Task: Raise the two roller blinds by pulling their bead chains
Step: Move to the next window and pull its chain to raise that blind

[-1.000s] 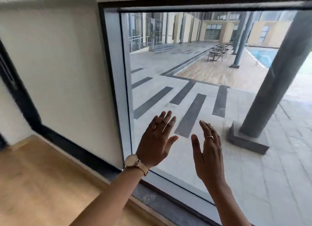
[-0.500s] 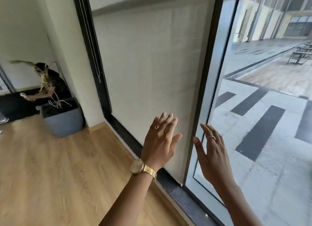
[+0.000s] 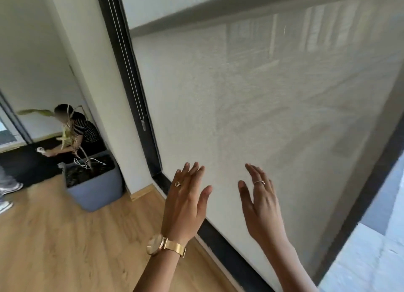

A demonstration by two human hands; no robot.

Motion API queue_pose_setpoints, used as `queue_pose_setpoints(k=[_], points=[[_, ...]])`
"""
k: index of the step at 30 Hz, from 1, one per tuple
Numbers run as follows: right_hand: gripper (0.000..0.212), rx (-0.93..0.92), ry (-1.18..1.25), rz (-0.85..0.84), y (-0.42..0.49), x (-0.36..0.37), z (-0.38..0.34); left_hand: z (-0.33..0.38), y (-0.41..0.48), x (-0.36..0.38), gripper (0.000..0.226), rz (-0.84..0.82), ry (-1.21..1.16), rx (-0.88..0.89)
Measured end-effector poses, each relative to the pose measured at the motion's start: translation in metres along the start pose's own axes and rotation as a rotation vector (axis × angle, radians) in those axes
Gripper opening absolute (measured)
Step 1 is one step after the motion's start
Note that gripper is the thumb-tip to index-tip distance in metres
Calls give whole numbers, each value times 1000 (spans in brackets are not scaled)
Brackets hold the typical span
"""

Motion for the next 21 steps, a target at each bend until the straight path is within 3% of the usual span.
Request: queue_pose_setpoints(k=[5,12,21], points=[[54,-48,13,-39,66,85,-28,-93,64,13,53,24,7,-10],[51,-44,40,30,183,214,-60,-228,182,30,52,59,17,62],[48,-73,69,39,327,357,-121,-394,345,23,48,143,-136,58]])
Point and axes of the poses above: each hand's wrist, its own y-axis towards the middle knuckle, its own x-axis out of the palm, z = x × y, the point moved 7 cm from there along y, towards the middle knuckle, and after that the axes turned 1 degree about x, right-handed, at the moved point
